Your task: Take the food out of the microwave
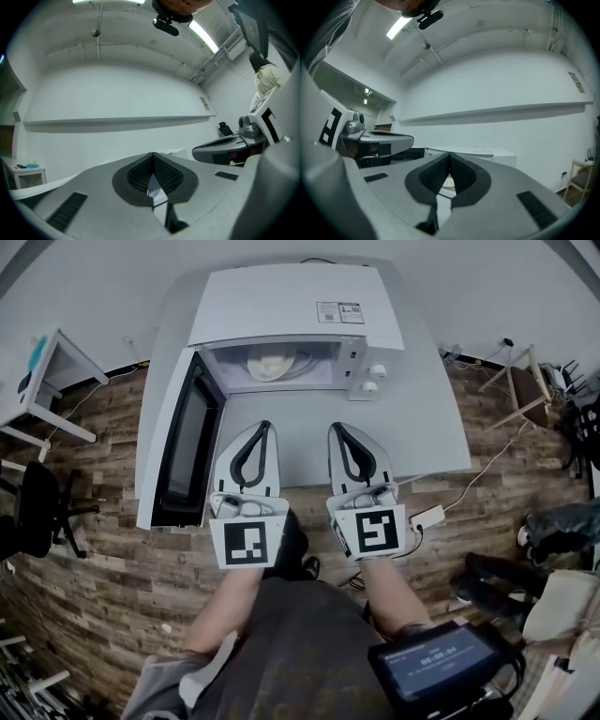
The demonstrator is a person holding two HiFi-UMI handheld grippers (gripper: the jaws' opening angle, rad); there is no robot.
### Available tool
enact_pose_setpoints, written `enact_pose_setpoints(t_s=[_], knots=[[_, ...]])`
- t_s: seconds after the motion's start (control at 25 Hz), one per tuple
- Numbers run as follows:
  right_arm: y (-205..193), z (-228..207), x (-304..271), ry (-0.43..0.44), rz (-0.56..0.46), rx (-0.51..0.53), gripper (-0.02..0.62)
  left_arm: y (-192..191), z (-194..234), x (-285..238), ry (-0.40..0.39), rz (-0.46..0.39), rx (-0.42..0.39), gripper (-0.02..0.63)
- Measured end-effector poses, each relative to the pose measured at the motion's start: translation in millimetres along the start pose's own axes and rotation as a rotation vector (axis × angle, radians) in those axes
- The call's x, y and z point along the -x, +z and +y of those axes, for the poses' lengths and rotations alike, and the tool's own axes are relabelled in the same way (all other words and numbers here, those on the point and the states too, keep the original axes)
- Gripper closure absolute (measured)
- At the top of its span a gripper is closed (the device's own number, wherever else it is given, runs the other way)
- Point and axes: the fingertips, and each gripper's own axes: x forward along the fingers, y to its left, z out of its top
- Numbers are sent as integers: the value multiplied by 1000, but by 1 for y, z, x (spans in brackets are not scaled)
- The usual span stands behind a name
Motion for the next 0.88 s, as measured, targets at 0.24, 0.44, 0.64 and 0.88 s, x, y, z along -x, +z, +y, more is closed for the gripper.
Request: enact_pose_setpoints(t_s=[0.24,0.44,0.64,0.88], knots=[[-8,-11,-43,17,9,-5,589,-19,13,-36,-5,21,11,600],[-17,-20,-87,35,13,-21,589,-36,33,-67,7,54,16,600],[-35,-17,-129,64,34,-36,588,-56,60,-89,26,80,20,600],[-39,-7,-165,111,19,-29,589,-74,80,-107,45,108,25,600]])
